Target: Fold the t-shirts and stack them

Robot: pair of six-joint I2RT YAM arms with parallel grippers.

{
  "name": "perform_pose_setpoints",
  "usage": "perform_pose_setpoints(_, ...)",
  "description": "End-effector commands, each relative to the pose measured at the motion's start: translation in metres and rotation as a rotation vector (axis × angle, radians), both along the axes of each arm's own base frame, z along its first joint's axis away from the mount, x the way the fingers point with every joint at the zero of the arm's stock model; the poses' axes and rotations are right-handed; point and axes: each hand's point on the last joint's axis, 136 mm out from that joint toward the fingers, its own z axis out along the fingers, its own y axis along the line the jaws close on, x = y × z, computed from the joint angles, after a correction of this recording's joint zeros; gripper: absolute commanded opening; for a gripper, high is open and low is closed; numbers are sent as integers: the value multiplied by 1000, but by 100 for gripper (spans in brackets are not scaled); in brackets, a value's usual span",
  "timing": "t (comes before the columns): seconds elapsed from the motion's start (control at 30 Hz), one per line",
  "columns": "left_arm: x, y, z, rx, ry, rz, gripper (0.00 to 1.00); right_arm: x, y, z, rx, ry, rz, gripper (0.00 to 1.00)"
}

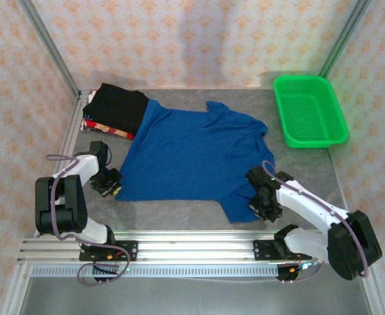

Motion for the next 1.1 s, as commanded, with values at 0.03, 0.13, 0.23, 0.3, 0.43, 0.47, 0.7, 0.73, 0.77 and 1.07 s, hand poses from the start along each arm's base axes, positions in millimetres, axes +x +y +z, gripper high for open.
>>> perform_pose_setpoints(0.03, 14, -41, 13, -189, -96, -73, 0, -3, -11, 32, -43, -28, -6, 0)
perform_pose_setpoints(0.13, 18, -39, 31, -172, -137, -79, 0, 9, -13, 52, -71, -65, 21, 0)
perform_pose_setpoints(0.23, 27, -38, 47, -162, -170, -81, 0, 26, -8, 66, -85, -89, 56, 0)
perform_pose_setpoints(0.3, 35, -35, 58, -147, -197, -88, 0, 39, -5, 75, -95, -102, 80, 0)
perform_pose_setpoints(0.43, 50, -29, 77, -121, -241, -97, 0, 63, -8, 87, -139, -111, 135, 0)
perform_pose_setpoints(0.47, 55, -29, 80, -122, -251, -97, 0, 69, -8, 89, -138, -111, 141, 0)
perform_pose_setpoints(0.7, 73, -17, 90, -90, -276, -90, 0, 107, -18, 104, -137, -137, 169, 0)
perform_pose_setpoints(0.73, 74, -15, 90, -89, -274, -84, 0, 112, -20, 104, -136, -138, 173, 0)
perform_pose_setpoints(0.77, 75, -13, 89, -88, -276, -80, 0, 115, -23, 104, -138, -137, 174, 0)
perform_pose_setpoints(1.07, 100, -5, 91, -87, -293, -73, 0, 142, -36, 102, -128, -133, 185, 0)
